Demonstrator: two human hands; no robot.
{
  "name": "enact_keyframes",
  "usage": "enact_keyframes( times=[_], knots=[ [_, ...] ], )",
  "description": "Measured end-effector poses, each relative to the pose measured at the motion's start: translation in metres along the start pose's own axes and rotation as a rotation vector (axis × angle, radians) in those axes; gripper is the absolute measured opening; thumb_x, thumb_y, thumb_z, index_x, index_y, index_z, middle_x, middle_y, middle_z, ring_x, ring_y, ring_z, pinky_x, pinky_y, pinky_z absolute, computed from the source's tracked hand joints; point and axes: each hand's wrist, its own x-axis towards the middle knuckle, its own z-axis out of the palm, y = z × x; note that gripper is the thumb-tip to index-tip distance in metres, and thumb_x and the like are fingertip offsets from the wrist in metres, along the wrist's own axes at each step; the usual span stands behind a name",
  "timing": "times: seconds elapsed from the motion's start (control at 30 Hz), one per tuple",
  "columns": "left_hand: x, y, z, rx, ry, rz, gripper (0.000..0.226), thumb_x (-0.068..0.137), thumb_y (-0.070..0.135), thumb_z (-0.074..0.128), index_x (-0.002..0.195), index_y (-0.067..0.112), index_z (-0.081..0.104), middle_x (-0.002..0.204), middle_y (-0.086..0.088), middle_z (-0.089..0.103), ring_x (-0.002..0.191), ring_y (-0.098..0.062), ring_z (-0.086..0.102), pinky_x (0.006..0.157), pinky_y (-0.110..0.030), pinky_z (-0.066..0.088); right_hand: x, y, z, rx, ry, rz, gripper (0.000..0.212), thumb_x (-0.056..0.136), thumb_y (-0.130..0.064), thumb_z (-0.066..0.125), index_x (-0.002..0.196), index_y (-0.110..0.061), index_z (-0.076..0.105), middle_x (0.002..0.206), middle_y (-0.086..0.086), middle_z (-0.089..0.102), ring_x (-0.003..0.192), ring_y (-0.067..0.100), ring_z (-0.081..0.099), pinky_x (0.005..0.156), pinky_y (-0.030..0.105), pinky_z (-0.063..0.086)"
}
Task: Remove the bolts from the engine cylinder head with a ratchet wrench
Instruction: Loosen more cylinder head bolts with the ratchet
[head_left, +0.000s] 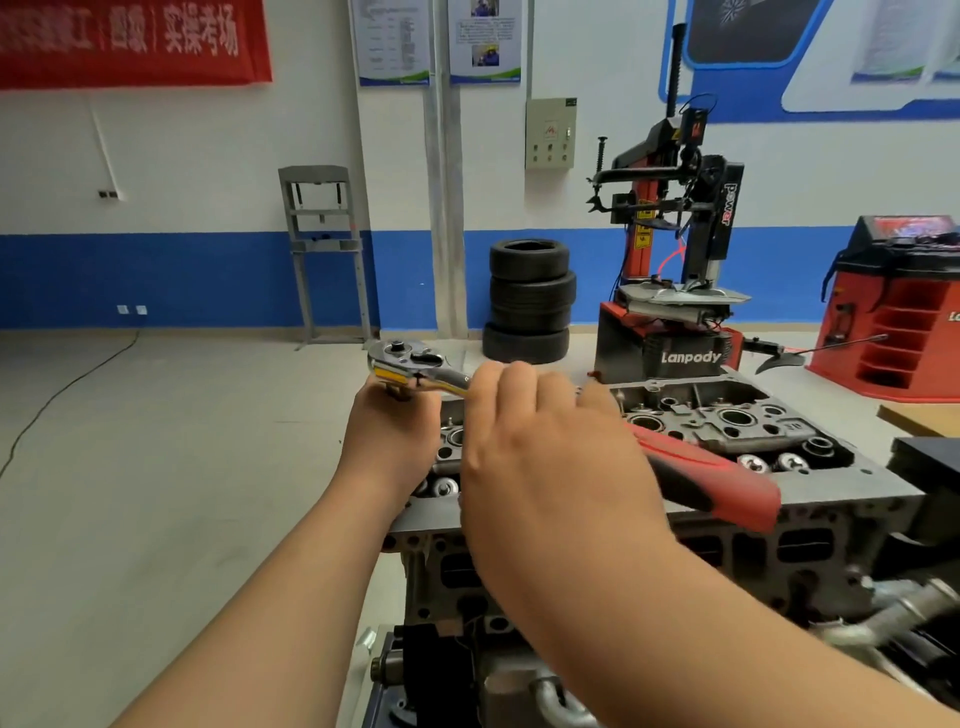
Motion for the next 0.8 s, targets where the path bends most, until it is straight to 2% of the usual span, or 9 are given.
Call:
enact_keyframes(
  times=[0.07,0.13,0.2,0.27,0.37,0.47,0.6,0.7,0.8],
  knots=[
    [0.0,0.0,0.0,-0.043,0.018,-0.02,0.012,0.082,0.026,0.05,0.072,0.019,0.048,0.068,0.0,0.051,0.059,-0.012,0.048,0.057,-0.026,0.041,0.009,0.003,0.003,0.033,0.01,0.049,0.033,0.094,-0.02,0.032,0.122,-0.004,0.025,0.09,0.013,0.025,0.078,0.026,0.027,0.069,0.041,0.024],
    [0.005,-0.005,0.002,-0.021,0.011,-0.093,0.013,0.085,0.014,0.053,0.073,0.013,0.048,0.059,-0.002,0.05,0.051,-0.019,0.046,0.052,-0.029,0.04,0.026,0.014,0.016,0.084,0.037,0.145,0.028,0.092,-0.025,0.04,0.116,-0.011,0.034,0.09,0.009,0.034,0.078,0.025,0.031,0.071,0.038,0.026],
    [0.008,-0.006,0.003,-0.064,-0.005,-0.173,0.008,0.079,0.014,0.055,0.074,0.012,0.05,0.05,-0.002,0.047,0.044,-0.021,0.044,0.049,-0.031,0.04,0.049,0.027,0.034,0.127,0.022,0.223,0.033,0.088,-0.025,0.048,0.118,-0.015,0.036,0.103,0.006,0.044,0.09,0.026,0.039,0.086,0.043,0.031],
    [0.008,-0.007,0.002,-0.146,-0.012,-0.184,0.01,0.078,0.017,0.062,0.077,0.014,0.053,0.046,0.002,0.046,0.042,-0.019,0.045,0.051,-0.032,0.042,0.077,0.035,0.053,0.211,-0.02,0.224,0.048,0.084,-0.021,0.054,0.126,-0.016,0.033,0.123,0.006,0.043,0.115,0.027,0.038,0.103,0.049,0.026],
    [0.006,-0.004,0.0,-0.174,-0.02,-0.173,0.009,0.08,0.014,0.06,0.076,0.02,0.055,0.045,0.002,0.052,0.041,-0.02,0.05,0.052,-0.035,0.044,0.115,0.031,0.068,0.339,-0.063,0.132,0.055,0.083,-0.018,0.06,0.131,-0.016,0.033,0.136,0.006,0.038,0.128,0.027,0.029,0.101,0.05,0.029],
    [0.006,-0.001,0.0,-0.126,-0.005,-0.173,0.023,0.078,0.007,0.048,0.062,0.02,0.057,0.047,-0.006,0.049,0.042,-0.023,0.045,0.052,-0.037,0.041,0.13,0.022,0.072,0.381,-0.07,0.084,0.053,0.085,-0.01,0.056,0.132,-0.017,0.033,0.139,0.006,0.038,0.123,0.032,0.038,0.097,0.049,0.029],
    [0.006,0.001,0.002,-0.083,0.0,-0.185,0.03,0.079,0.008,0.048,0.054,0.021,0.053,0.047,-0.007,0.045,0.043,-0.024,0.04,0.05,-0.036,0.037,0.122,0.022,0.063,0.163,-0.127,0.152,0.052,0.089,-0.015,0.051,0.136,-0.015,0.03,0.139,0.009,0.039,0.129,0.036,0.033,0.104,0.054,0.024],
    [0.01,-0.002,0.006,-0.105,0.01,-0.206,0.024,0.084,0.012,0.051,0.061,0.019,0.054,0.049,-0.004,0.043,0.053,-0.025,0.041,0.057,-0.04,0.038,0.102,0.024,0.046,-0.116,-0.162,0.237,0.044,0.093,-0.021,0.044,0.134,-0.012,0.033,0.131,0.012,0.045,0.123,0.035,0.036,0.105,0.056,0.022],
    [0.013,-0.004,0.008,-0.06,0.02,-0.189,0.026,0.087,0.015,0.048,0.061,0.014,0.05,0.052,-0.008,0.045,0.054,-0.027,0.041,0.057,-0.038,0.038,0.071,0.025,0.02,-0.265,-0.162,0.16,0.038,0.093,-0.025,0.044,0.127,-0.009,0.041,0.117,0.013,0.052,0.116,0.035,0.04,0.103,0.054,0.022]
  ],
)
